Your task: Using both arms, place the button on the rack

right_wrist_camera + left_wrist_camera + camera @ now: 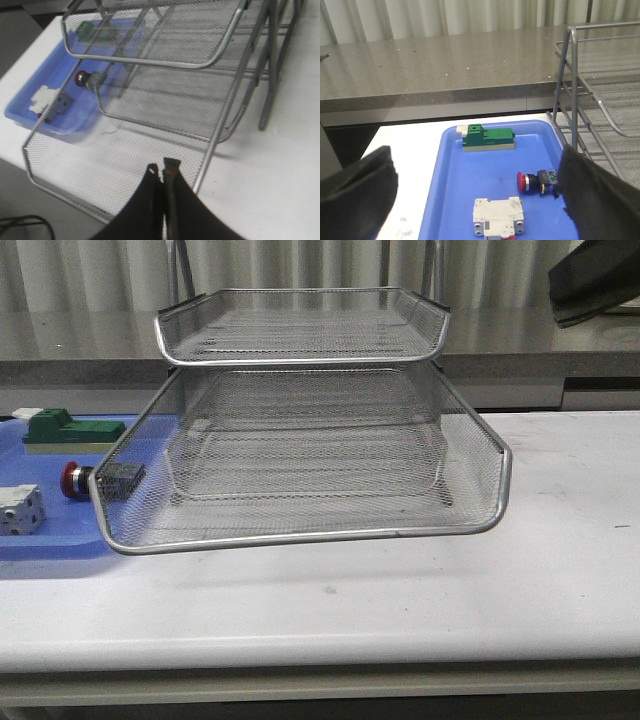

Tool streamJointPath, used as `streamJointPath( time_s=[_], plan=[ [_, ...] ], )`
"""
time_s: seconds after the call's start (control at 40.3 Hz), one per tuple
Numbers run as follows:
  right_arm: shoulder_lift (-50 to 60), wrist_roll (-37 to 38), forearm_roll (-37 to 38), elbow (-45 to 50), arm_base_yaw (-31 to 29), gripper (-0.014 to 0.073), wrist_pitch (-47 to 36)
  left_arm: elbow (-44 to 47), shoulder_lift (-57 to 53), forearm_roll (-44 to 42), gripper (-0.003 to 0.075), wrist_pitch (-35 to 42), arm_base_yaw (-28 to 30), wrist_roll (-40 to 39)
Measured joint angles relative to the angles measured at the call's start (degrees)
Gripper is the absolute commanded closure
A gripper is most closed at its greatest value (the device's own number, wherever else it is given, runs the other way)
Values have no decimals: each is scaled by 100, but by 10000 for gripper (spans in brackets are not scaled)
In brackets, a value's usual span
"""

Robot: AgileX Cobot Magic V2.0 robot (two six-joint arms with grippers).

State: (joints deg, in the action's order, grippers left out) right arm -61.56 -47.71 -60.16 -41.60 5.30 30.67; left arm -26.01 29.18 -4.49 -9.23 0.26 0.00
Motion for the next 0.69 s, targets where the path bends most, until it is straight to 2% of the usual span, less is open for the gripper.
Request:
streamJointPath(
  time_s=[0.124, 0.273, 0.372, 0.496, 0.694],
  plan=[
    [62, 1271, 1905, -294, 0, 653, 27, 0, 0, 0, 103, 0, 0, 0],
    [362, 3147, 4209, -318, 0, 653, 116, 0, 0, 0, 103, 0, 0, 0],
    [669, 4101, 5266, -318, 0, 653, 154, 0, 0, 0, 103, 0, 0, 0],
    [1171, 4465, 5634, -176, 0, 653, 57, 0, 0, 0, 103, 0, 0, 0],
    [2335, 4557, 5718, 734, 0, 654, -476, 0, 0, 0, 103, 0, 0, 0]
  ],
)
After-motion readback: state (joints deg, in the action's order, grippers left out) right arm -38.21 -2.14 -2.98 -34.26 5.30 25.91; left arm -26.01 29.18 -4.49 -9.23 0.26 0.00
